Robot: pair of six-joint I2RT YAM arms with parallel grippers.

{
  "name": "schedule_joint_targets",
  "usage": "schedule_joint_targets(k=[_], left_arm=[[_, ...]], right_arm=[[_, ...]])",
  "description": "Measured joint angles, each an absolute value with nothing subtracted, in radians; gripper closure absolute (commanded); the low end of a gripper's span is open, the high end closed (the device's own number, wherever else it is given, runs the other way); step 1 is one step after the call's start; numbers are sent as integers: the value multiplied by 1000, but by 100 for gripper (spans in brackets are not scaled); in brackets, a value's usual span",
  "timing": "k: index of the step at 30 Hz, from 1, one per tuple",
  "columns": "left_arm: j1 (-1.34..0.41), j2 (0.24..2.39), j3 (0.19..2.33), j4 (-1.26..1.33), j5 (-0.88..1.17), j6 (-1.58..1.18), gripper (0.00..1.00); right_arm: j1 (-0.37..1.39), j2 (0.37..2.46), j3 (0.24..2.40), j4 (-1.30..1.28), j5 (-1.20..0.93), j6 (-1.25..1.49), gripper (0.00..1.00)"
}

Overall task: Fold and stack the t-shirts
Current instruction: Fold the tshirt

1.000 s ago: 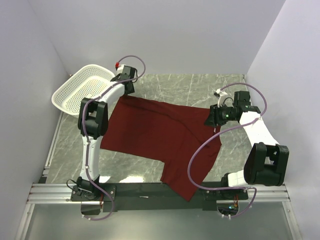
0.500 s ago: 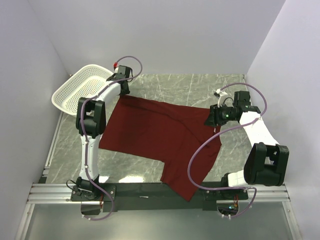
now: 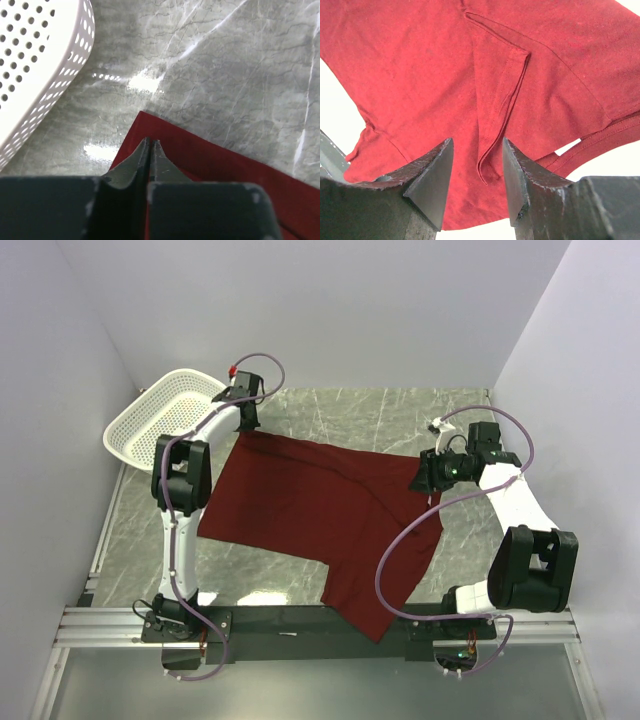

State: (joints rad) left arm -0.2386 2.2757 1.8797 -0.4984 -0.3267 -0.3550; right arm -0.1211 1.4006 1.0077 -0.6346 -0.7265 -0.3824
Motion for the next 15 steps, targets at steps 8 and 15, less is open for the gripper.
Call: schedule_joint_targets(k=[8, 15], left_arm=[[-234, 2269, 1853, -481, -311, -352, 100], [-232, 2162, 1643, -437, -298, -343, 100]], right_arm=[[-121, 1399, 1008, -635, -726, -382, 49], [-121, 1391, 1008, -635, -724, -382, 49]])
